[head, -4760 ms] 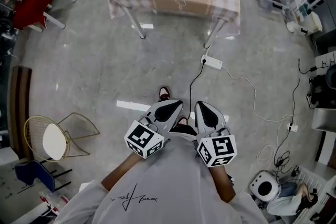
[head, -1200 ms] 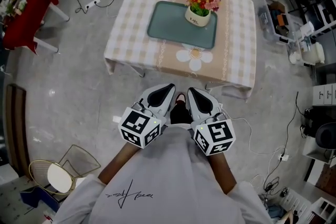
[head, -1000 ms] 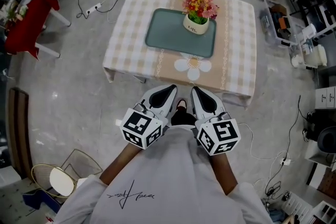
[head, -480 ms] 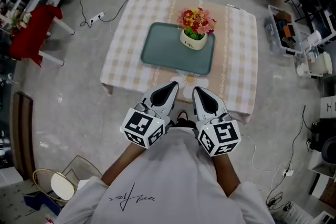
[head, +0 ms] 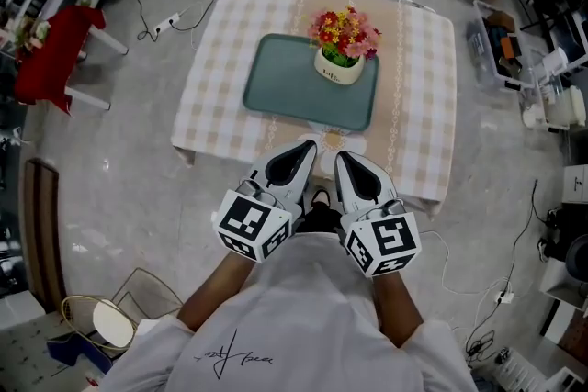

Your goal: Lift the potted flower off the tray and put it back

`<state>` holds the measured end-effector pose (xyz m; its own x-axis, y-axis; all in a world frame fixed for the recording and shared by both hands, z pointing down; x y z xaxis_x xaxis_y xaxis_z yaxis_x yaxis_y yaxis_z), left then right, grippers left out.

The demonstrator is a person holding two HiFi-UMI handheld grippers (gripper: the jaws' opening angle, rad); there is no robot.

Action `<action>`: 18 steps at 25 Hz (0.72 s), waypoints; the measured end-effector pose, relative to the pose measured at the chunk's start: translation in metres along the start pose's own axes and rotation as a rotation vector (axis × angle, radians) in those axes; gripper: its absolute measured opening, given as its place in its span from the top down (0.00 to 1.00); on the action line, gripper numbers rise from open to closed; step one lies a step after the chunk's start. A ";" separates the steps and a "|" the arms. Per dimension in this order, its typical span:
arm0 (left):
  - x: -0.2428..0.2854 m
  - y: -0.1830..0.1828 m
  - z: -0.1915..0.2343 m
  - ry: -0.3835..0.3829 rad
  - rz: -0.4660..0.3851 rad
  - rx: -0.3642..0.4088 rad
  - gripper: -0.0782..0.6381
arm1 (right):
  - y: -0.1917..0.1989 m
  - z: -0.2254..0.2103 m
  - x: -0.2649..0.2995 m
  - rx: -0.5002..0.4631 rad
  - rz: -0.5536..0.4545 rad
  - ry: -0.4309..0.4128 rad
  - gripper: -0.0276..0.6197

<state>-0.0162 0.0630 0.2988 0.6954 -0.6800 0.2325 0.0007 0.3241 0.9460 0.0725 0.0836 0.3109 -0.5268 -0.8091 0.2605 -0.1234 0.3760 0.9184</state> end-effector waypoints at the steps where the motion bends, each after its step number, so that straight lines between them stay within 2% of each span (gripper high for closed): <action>1: 0.002 0.000 0.002 0.002 0.003 -0.003 0.90 | 0.000 -0.002 0.002 0.001 0.002 0.006 0.95; 10: 0.023 0.010 0.021 0.044 0.053 0.006 0.90 | 0.005 -0.017 0.026 0.019 0.038 0.035 0.95; 18: 0.041 0.019 0.039 0.041 0.086 0.002 0.90 | 0.014 -0.029 0.047 0.032 0.070 0.048 0.95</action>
<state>-0.0162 0.0157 0.3350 0.7218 -0.6222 0.3033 -0.0618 0.3785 0.9235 0.0703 0.0381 0.3450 -0.4944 -0.8007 0.3383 -0.1149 0.4459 0.8877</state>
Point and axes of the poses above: the fingertips, and each gripper's own axes: x forward along the fingers, z to its left, y out of its underside, the point moved 4 cm from there along -x, backward along the fingers, and after that the axes turned 1 degree about x, right-handed, at the moved point
